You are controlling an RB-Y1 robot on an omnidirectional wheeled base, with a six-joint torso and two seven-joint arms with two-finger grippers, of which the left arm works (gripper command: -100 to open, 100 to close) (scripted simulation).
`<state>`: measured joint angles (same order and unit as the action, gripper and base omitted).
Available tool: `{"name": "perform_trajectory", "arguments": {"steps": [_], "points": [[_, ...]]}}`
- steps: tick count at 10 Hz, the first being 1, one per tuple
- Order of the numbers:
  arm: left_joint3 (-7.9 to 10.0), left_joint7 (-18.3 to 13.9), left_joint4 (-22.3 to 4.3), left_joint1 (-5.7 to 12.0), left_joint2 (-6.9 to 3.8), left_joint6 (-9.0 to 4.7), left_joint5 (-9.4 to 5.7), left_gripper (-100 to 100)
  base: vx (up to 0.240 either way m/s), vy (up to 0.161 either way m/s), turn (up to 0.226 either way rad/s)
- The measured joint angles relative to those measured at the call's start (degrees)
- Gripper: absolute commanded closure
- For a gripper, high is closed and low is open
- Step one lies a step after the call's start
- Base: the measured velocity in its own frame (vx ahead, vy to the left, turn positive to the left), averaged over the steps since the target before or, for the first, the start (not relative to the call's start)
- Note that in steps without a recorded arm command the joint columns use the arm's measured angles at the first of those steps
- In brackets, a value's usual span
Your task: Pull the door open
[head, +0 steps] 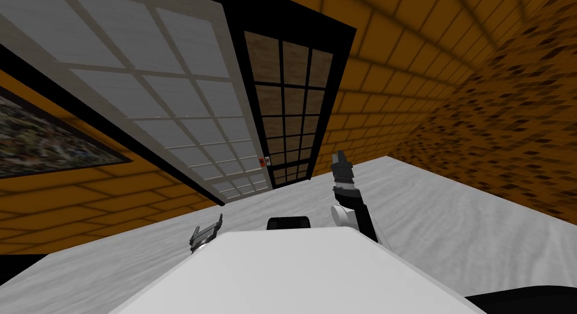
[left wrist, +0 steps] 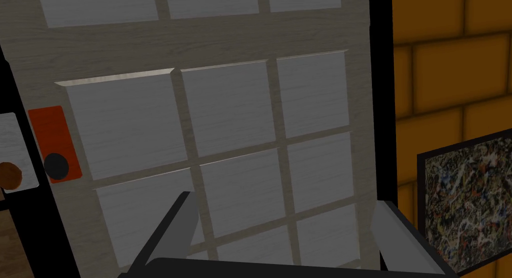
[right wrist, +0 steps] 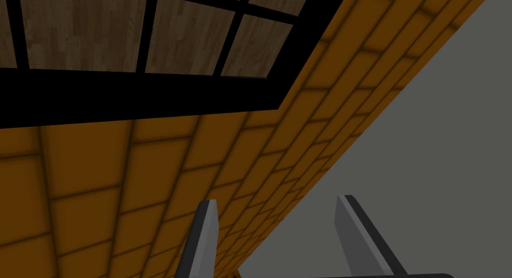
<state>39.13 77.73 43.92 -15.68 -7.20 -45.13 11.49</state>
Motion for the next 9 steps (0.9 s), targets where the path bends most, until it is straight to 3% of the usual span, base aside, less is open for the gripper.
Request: {"name": "perform_trajectory", "arguments": {"steps": [3,6,8,9], "points": [[1.95,1.45,-2.12,2.91,0.64,-0.27,-1.14,-100,0.146,0.033,-0.163],[2.14,2.17,-2.97,5.87,1.48,-0.51,-1.44,-100,0.180,0.050,-0.155],[1.52,2.08,-0.51,6.54,2.93,0.29,-1.25,-100,0.179,0.027,-0.132],[1.43,2.08,-1.24,7.48,2.80,0.02,-1.29,-100,0.140,0.031,-0.097]]}}
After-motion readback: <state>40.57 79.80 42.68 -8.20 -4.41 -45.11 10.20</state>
